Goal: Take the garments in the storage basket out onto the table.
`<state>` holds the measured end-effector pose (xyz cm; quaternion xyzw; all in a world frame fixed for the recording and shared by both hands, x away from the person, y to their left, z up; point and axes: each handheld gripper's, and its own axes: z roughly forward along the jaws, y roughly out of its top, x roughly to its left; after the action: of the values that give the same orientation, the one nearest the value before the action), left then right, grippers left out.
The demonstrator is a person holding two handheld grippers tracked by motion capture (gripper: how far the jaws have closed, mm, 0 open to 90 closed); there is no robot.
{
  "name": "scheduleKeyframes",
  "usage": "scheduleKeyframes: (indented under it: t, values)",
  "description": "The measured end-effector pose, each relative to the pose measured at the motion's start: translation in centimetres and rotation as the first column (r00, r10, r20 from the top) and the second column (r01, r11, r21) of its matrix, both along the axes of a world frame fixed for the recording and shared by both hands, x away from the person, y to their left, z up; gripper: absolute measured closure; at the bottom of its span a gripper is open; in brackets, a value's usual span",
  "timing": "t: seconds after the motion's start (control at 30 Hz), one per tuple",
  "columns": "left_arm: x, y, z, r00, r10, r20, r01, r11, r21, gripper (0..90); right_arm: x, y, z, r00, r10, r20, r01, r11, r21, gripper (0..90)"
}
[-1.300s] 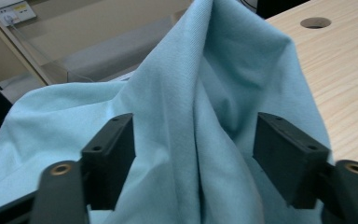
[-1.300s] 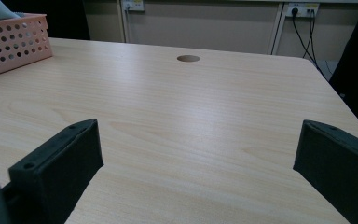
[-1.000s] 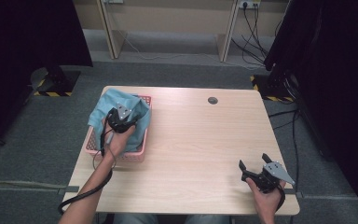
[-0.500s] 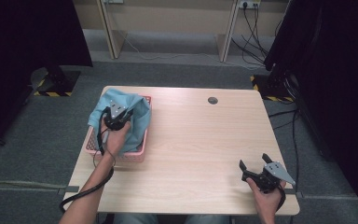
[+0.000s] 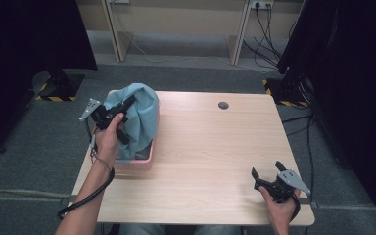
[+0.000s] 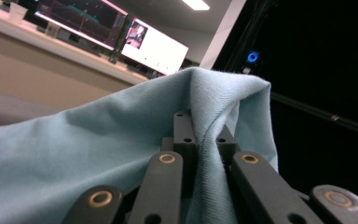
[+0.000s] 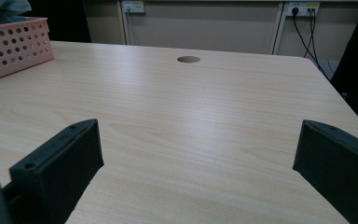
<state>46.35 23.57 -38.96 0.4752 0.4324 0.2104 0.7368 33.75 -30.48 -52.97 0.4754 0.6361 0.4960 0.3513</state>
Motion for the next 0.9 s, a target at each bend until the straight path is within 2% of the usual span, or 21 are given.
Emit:
scheduleKeyframes:
  t: [0.1, 0.37, 0.5, 0.67, 0.9]
  values:
    - [0.0, -0.2, 0.4, 0.9999, -0.006, 0.012, 0.006, 0.9999, -0.008, 85.3, 0.0, 0.0, 0.0, 1.0000, 0.000, 0.001, 0.000, 1.000, 0.002, 1.0]
    - [-0.3, -1.4, 2.7, 0.9973, -0.026, 0.068, 0.028, 0.9993, -0.024, 85.3, 0.0, 0.0, 0.0, 1.0000, 0.000, 0.000, 0.000, 1.000, 0.003, 1.0]
    - [-0.1, -2.1, 3.8, 0.9950, -0.057, 0.082, 0.065, 0.9931, -0.098, 85.2, 0.0, 0.0, 0.0, 1.0000, -0.001, 0.000, 0.001, 1.000, 0.006, 1.0]
    - [0.0, -2.9, 4.4, 0.9938, -0.057, 0.096, 0.064, 0.9951, -0.075, 85.2, 0.0, 0.0, 0.0, 1.0000, 0.000, -0.001, 0.000, 1.000, 0.008, 1.0]
    - [0.1, -4.6, 5.6, 0.9903, -0.083, 0.112, 0.092, 0.9928, -0.077, 85.2, 0.0, -0.1, 0.0, 1.0000, 0.001, -0.002, -0.001, 1.000, 0.011, 1.0]
